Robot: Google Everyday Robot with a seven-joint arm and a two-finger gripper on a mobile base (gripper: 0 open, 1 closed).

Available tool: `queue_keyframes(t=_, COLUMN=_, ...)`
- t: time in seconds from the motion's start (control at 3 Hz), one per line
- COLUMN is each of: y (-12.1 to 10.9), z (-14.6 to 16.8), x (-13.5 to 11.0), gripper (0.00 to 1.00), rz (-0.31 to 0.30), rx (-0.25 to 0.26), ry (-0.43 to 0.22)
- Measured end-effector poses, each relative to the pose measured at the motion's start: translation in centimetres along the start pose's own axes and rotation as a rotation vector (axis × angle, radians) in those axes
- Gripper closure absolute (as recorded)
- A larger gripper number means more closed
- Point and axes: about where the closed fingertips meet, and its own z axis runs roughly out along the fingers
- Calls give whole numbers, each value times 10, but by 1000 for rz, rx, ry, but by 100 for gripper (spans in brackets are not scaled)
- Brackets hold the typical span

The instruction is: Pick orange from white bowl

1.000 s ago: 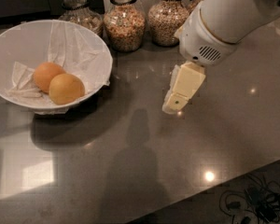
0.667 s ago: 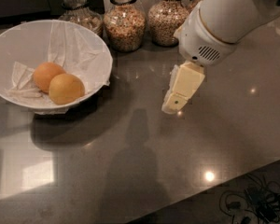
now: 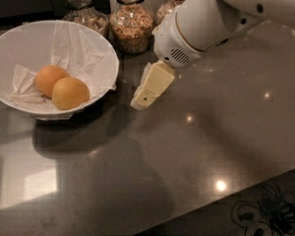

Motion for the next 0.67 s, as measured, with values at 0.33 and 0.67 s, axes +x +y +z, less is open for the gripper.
queue_keyframes(t=0.33, y=-9, z=28, x=-35, gripper=0, rz=25, rx=-21, ry=-82)
queue_keyframes(t=0.67, y=-12, z=50, x=-73, gripper=0, rz=14, rx=-53, ry=-142)
